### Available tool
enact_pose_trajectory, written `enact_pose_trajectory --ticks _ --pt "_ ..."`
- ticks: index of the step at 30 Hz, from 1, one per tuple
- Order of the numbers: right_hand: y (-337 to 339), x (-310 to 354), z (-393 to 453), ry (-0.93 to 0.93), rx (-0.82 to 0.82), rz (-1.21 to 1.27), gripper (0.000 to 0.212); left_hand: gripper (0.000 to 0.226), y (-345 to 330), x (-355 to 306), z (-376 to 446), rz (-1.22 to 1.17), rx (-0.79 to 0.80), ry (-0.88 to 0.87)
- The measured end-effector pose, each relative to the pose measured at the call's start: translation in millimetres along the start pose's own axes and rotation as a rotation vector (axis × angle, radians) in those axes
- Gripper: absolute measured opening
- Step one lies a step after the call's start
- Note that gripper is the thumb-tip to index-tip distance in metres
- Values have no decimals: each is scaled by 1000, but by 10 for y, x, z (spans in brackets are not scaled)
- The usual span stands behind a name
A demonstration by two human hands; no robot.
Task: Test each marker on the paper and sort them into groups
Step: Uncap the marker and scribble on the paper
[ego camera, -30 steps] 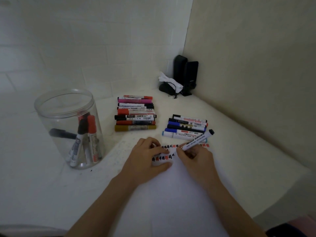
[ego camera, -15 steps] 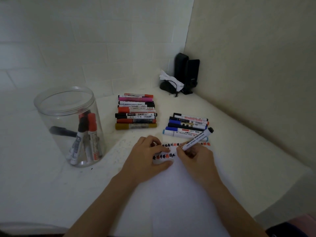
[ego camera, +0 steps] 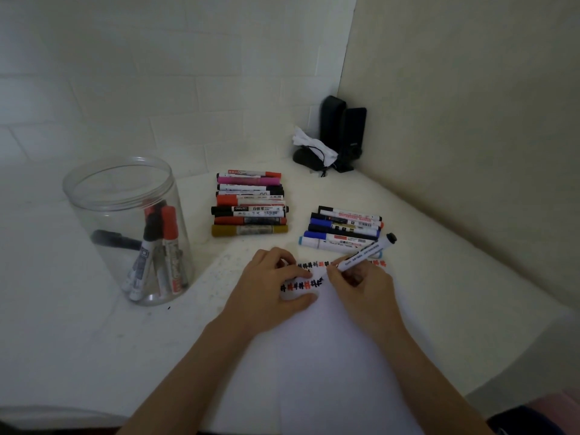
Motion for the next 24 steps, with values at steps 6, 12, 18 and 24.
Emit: enact_pose_trajectory --ticks 6,12,18,24 --pt "-18 -14 -1 -34 -4 13 15 57 26 -16 -13 -5 -1 7" --pt "3 19 49 -102 -39 97 17 32 61 -22 5 -125 -27 213" --pt "84 107 69 -186 -25 198 9 12 244 -155 -65 -371 -111 271" --pt "8 272 -59 -197 54 399 5 15 244 -123 -297 -568 -198 293"
Point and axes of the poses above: each hand's wrist, its own z-axis towards the middle knuckle, its own y-axis out of the back of the hand, x = y × z, the point moved 1 cm from there along z, towards the middle knuckle, and after that the axes turned 6 degrees about x, right-handed, at the moved point
